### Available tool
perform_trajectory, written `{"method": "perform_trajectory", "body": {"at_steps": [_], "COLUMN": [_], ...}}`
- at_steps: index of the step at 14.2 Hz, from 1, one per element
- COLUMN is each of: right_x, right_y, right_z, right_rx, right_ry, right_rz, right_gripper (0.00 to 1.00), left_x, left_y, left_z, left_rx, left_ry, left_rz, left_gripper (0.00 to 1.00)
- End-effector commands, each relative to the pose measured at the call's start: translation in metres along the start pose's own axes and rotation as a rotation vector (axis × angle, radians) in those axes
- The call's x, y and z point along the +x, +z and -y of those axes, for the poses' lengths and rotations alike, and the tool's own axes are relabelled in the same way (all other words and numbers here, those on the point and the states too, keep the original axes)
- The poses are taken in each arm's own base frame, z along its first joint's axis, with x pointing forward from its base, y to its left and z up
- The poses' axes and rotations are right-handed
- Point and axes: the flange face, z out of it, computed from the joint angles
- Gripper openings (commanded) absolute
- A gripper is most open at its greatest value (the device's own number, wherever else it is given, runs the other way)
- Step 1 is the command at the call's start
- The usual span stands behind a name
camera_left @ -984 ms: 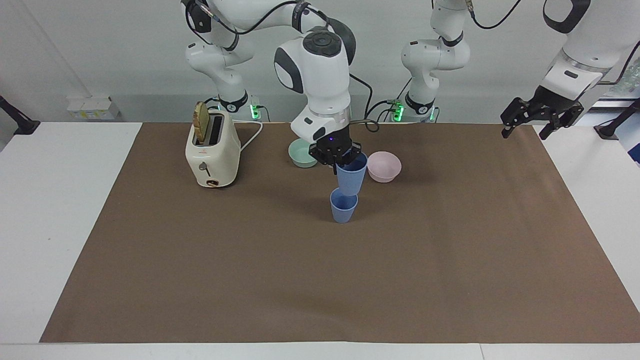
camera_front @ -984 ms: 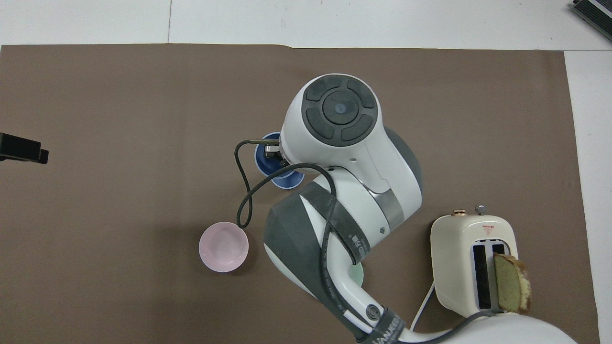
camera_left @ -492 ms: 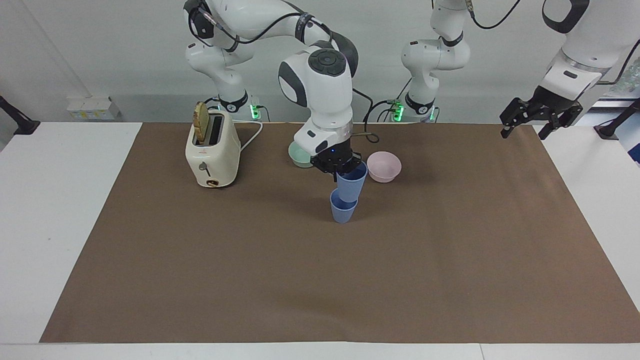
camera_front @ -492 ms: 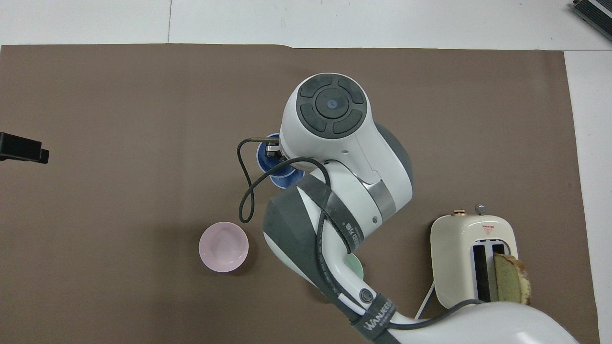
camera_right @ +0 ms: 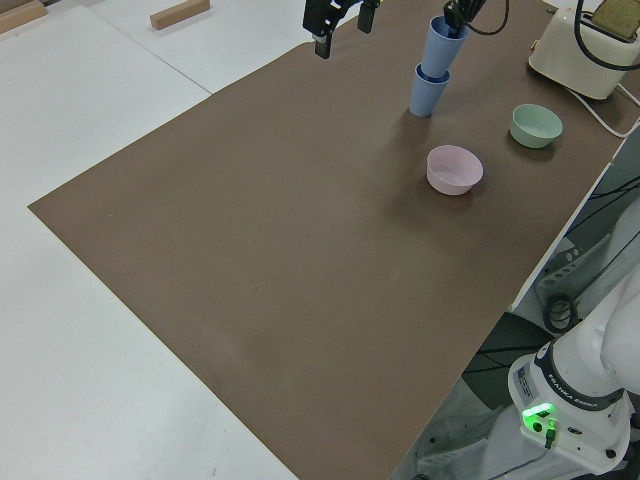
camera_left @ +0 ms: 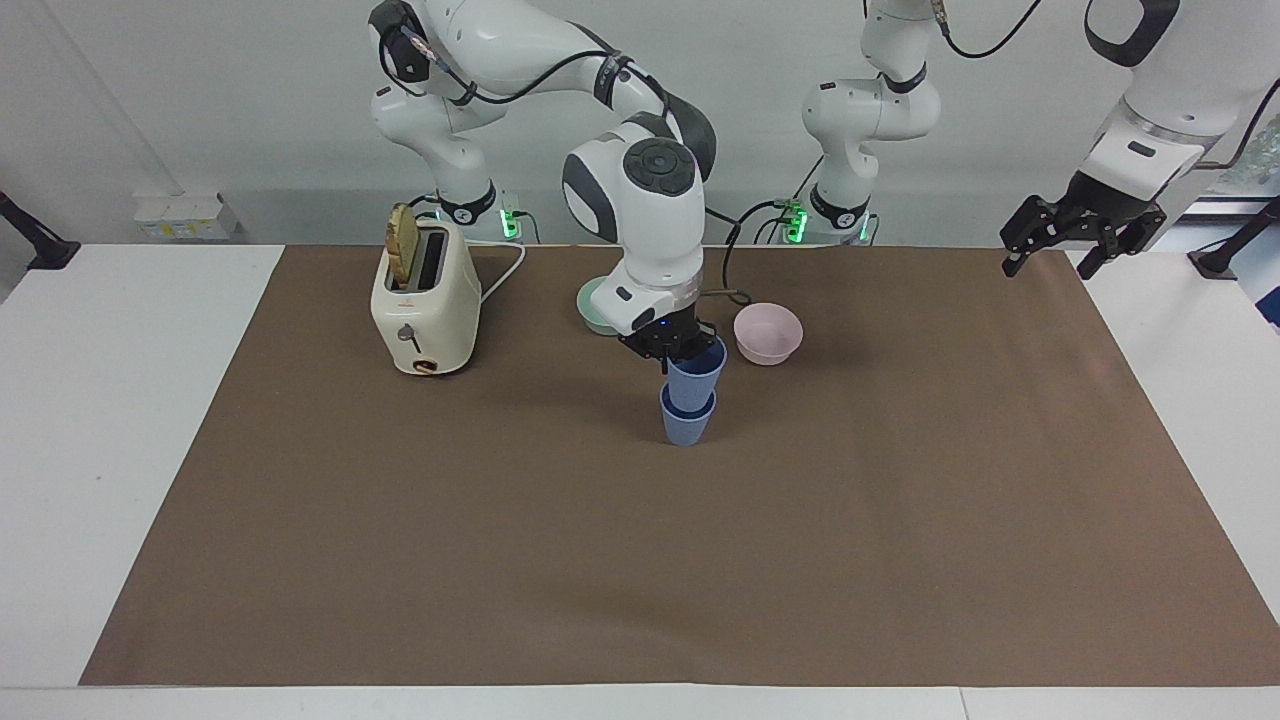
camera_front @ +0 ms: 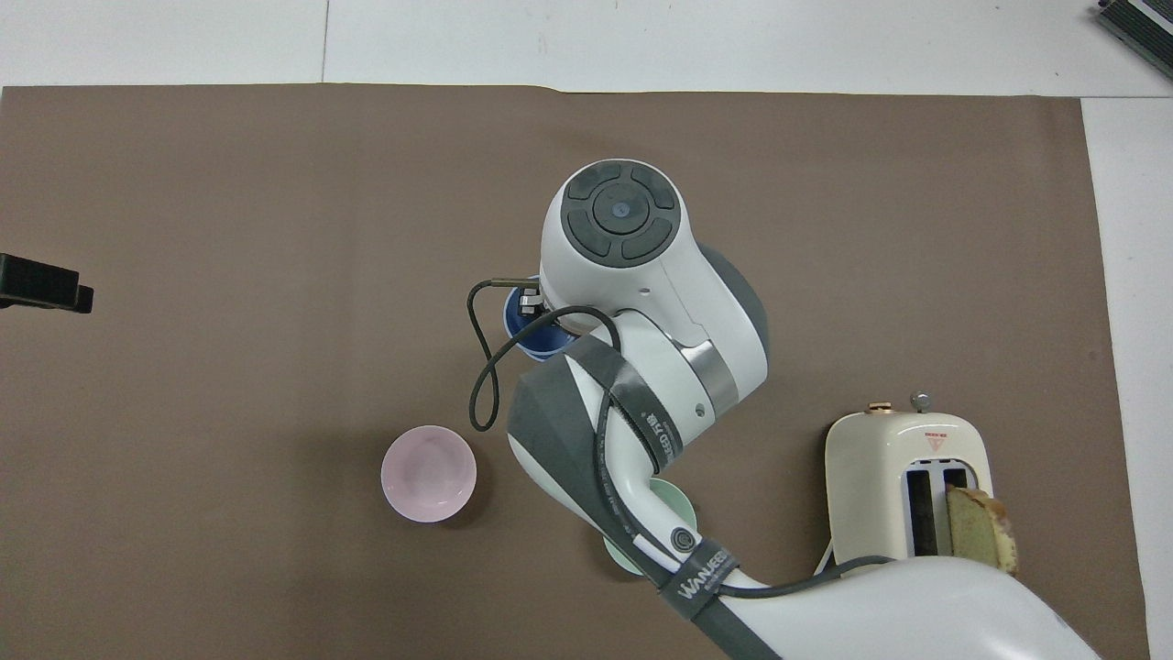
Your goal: Stack blue cups with both arms
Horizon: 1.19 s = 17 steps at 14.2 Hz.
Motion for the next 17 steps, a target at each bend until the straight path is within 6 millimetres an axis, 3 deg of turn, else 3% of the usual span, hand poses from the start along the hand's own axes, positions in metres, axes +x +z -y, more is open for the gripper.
{"method": "perform_trajectory", "body": {"at_steps": [1,2,3,7,9,15,17], "right_x": [-0.001,0.0,0.001,0.001,0.008,0.028,0.027], "right_y": [0.004,0.003,0.003,-0.002,-0.012,-0.111,-0.16], "right_z": [0.0,-0.001,0.0,-0.001,-0.014,-0.11,-0.16], "right_rx": [0.003,0.007,0.01,0.002,-0.014,-0.091,-0.072], "right_ry": [-0.005,0.0,-0.003,-0.001,0.013,-0.008,-0.013], "right_rz": [-0.025,-0.023,-0.033,-0.036,-0.05,-0.021,-0.04], "right_gripper": [0.0,0.3,0.99,1.0,1.0,1.0,1.0], "left_x": [-0.005,-0.005,-0.005,-0.006,-0.005,-0.004,0.0], "left_y": [-0.003,-0.003,-0.002,-0.003,-0.002,-0.003,-0.001], "left_z": [0.001,0.001,0.0,-0.004,-0.005,0.008,-0.007], "left_rx": [0.017,0.016,0.016,0.009,0.008,0.008,0.009], "left_ry": [-0.01,-0.01,-0.009,-0.001,-0.001,-0.015,0.008], "left_rz": [-0.006,-0.002,0.0,0.001,0.002,-0.014,-0.018], "left_gripper": [1.0,1.0,1.0,1.0,1.0,1.0,1.0]}}
